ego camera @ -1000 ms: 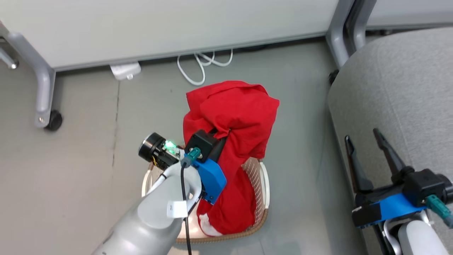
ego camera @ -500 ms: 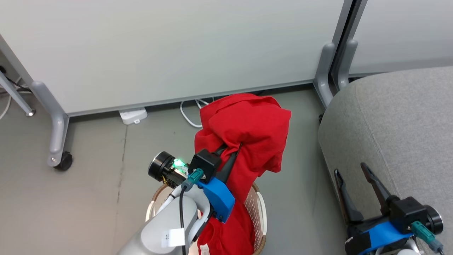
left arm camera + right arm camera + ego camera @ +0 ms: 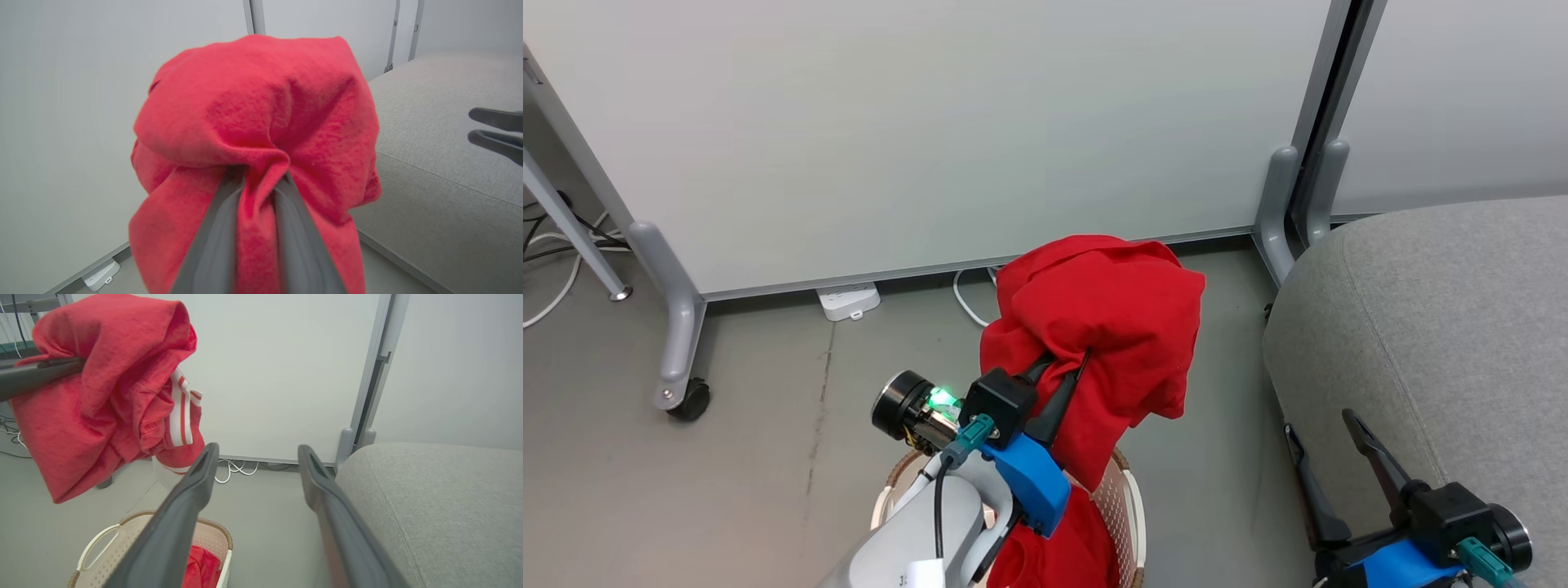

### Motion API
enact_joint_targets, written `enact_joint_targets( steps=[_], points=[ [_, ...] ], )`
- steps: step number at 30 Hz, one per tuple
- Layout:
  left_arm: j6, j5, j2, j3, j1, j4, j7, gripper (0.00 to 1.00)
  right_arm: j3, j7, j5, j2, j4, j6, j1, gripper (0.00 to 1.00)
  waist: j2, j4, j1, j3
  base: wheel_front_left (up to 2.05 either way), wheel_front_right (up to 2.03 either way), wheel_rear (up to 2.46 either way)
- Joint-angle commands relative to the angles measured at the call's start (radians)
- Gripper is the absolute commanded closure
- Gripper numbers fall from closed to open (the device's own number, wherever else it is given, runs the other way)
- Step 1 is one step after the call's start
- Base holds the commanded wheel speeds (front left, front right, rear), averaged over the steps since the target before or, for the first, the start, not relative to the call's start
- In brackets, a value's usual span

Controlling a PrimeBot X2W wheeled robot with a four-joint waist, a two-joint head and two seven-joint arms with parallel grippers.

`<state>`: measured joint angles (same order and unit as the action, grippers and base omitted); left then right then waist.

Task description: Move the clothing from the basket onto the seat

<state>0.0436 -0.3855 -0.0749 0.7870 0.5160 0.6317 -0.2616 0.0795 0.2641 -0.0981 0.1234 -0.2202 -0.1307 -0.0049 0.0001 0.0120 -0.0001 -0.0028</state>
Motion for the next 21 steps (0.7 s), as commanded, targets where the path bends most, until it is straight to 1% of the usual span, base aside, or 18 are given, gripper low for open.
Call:
enact_joint_targets(
  steps=[1, 5, 13, 21],
  points=[
    [0.000, 0.008, -0.005, -0.005, -0.006, -0.009, -0.005, 1.00, 0.005, 0.001, -0.005, 0.000, 0.001, 0.000, 0.009, 0.00, -0.0001, 0.003, 0.0001, 0.000, 0.00, 0.00, 0.00],
    [0.001, 0.009, -0.007, -0.006, -0.002, -0.012, -0.005, 1.00, 0.028, 0.001, -0.013, 0.002, 0.005, 0.000, -0.002, 0.00, -0.0001, 0.008, 0.0001, 0.001, 0.00, 0.00, 0.00],
    [0.001, 0.018, -0.005, 0.000, 0.013, -0.015, -0.005, 1.00, 0.108, 0.001, -0.039, 0.010, -0.002, 0.000, -0.056, 0.00, -0.0001, 0.015, 0.0001, 0.011, 0.00, 0.00, 0.00],
    [0.005, 0.025, 0.005, 0.022, 0.039, -0.020, -0.005, 1.00, 0.183, 0.001, -0.063, 0.027, -0.036, 0.000, -0.140, 0.00, -0.0001, 0.033, 0.0001, 0.040, 0.00, 0.00, 0.00]
  ],
)
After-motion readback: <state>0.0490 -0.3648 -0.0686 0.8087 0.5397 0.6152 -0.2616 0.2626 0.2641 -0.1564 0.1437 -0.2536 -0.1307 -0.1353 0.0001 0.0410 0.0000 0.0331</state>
